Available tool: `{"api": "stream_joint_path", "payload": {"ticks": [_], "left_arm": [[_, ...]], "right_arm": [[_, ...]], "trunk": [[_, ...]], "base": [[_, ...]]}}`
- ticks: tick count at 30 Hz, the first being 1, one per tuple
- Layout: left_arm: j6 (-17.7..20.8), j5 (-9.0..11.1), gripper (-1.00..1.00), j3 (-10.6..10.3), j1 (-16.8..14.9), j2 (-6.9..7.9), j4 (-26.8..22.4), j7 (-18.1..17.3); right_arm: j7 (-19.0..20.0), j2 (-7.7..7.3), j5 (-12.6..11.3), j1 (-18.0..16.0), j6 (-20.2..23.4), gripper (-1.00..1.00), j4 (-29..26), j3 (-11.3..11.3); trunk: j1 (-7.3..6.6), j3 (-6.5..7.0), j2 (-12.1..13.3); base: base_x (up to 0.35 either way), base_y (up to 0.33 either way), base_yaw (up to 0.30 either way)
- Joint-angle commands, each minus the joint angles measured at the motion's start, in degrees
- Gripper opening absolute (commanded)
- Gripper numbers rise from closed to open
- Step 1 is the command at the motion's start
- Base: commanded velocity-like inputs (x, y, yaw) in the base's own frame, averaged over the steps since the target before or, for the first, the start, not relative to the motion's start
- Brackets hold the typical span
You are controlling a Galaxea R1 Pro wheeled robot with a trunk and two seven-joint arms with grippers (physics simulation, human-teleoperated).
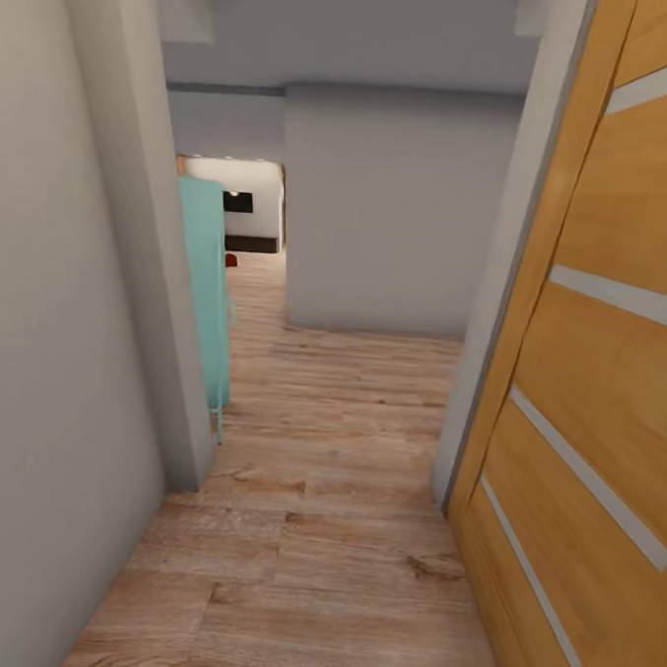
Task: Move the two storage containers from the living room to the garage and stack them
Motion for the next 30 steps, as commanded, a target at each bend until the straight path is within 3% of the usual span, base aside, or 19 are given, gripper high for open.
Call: {"api": "stream_joint_path", "payload": {"ticks": [1,8,15,30], "left_arm": [[0.0,0.1,1.0,0.1,0.0,-0.01,-0.1,0.1],[0.0,0.1,1.0,0.1,0.0,-0.02,-0.1,0.1],[0.0,0.1,1.0,0.2,0.0,-0.02,-0.1,0.1],[0.0,0.1,1.0,0.2,0.0,-0.06,-0.1,0.1]], "right_arm": [[0.3,0.02,-0.6,0.0,-0.2,1.0,0.1,0.5],[0.2,0.15,-0.4,2.6,-0.2,1.0,0.2,0.5],[0.2,0.28,-0.5,2.9,2.7,1.0,0.2,0.5],[0.2,0.08,-0.6,2.9,2.2,1.0,0.2,0.5]], "trunk": [[0.03,-0.05,0.0],[0.03,-0.05,0.0],[0.03,-0.05,0.0],[0.03,-0.05,0.0]], "base": [[0.32,0.0,0.0],[0.321,0.0,0.0],[0.32,0.0,0.0],[0.32,0.0,0.0]]}}
